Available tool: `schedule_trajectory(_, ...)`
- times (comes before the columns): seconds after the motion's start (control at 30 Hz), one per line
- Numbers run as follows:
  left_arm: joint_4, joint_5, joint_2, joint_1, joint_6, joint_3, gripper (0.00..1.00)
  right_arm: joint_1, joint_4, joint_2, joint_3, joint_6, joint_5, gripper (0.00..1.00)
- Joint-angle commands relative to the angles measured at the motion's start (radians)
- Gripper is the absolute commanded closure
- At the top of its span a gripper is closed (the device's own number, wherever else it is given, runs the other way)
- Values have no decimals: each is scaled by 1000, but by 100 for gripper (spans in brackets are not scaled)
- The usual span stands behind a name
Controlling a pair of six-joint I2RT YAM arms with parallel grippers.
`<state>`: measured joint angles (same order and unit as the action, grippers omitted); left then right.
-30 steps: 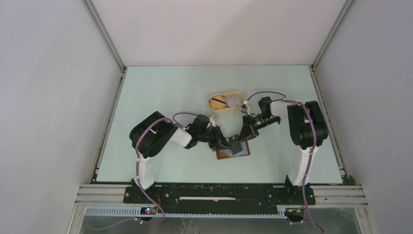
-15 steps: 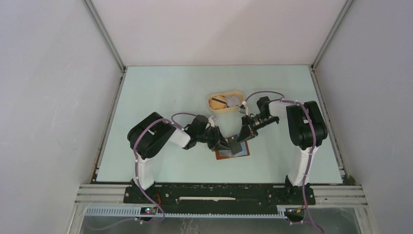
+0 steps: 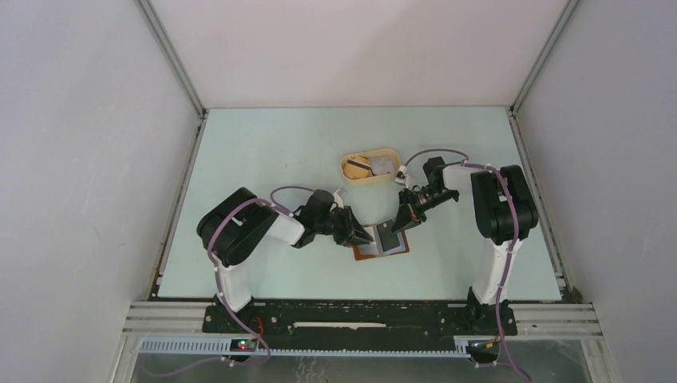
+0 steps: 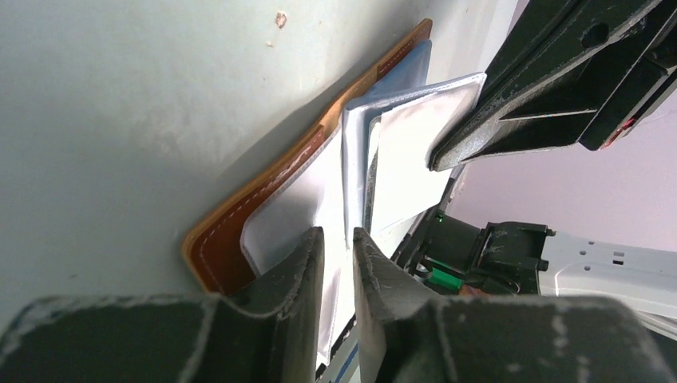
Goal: Put the credit cards into the card holder
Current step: Turn over the card slot in the card holder.
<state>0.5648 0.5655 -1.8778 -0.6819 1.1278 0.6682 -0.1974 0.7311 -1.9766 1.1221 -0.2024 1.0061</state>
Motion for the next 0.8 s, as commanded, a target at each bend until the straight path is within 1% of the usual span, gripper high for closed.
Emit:
schedule_trajectory(0.0,-17,-45,54,10,-7,-31,74,2,-18,55,15,1,-5,100)
schedule_trajectory(0.1,-17,-48,45,9,-4,-25,74,-16,-17,61,16,-4,8,93)
schedule_trajectory(0.2,-28,-51,29,13,-2,-21,76,-35,-16,72,15,-5,16,84)
schedule_trajectory(0.4,-38,-55,17,22,-7,-23,77,-71,-9,82,15,-18,80,64)
schedule_trajectory(0.5,-38,-60,24,29,-9,-34,77,-91,4,80,19,-31,108,60)
schedule_trajectory(0.77,-34,-66,34,41,-7,-55,77,-151,19,62,34,-38,114,58)
